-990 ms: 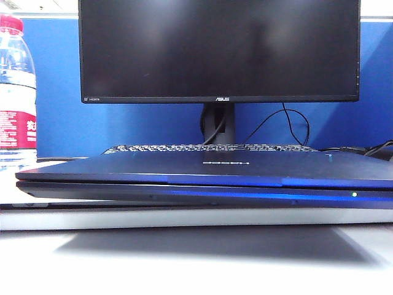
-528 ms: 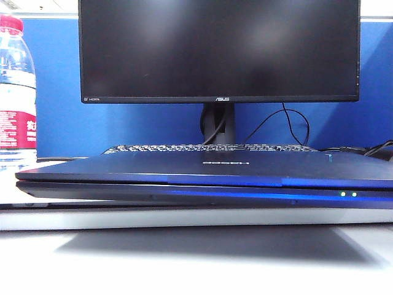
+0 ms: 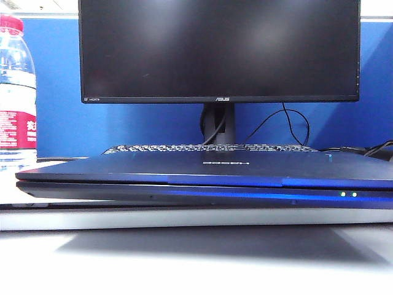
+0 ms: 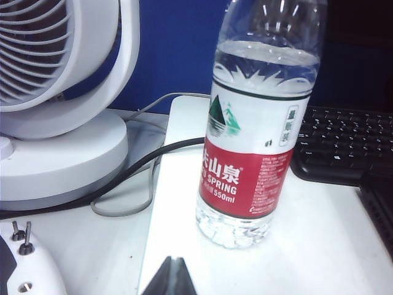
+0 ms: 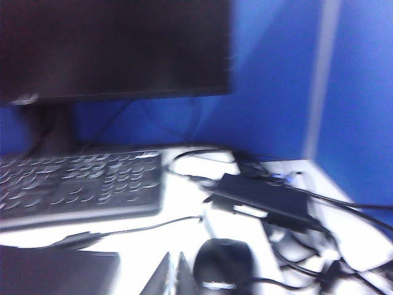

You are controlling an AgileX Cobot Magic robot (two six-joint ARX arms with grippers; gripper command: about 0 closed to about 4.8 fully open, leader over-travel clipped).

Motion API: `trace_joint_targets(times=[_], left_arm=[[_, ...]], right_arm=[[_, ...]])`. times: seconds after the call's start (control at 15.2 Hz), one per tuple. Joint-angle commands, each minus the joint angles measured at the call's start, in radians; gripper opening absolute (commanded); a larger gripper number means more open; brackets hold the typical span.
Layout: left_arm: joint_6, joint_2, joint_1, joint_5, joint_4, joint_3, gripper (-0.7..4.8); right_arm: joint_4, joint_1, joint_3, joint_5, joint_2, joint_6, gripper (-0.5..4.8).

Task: Close the lid of the black laptop.

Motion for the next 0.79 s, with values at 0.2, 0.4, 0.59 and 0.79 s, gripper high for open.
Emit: trace_joint_targets(times=[0.2,0.4,0.59,0.79], left_arm=[[0.0,-0.002,0.0,-0.003,0.009,0.0,-0.03],[0.0,-0.002,0.0,-0.003,0.009,0.0,-0.03],[0.0,-0.002,0.0,-0.003,0.009,0.0,-0.03],[0.0,-0.002,0.0,-0.003,0.009,0.0,-0.03]], right_arm=[[0.027,-0.106,-0.023,0.0,-0.002,0.016,-0.06],[0.032,-0.111,-0.071,-0.001,-0.002,0.087,-0.06],[0.032,-0.074,-0.089,-0.039,-0.002,0.12,-0.06],[0.032,-0.032,-0.092,-0.042,-0.002,0.105,-0.06]])
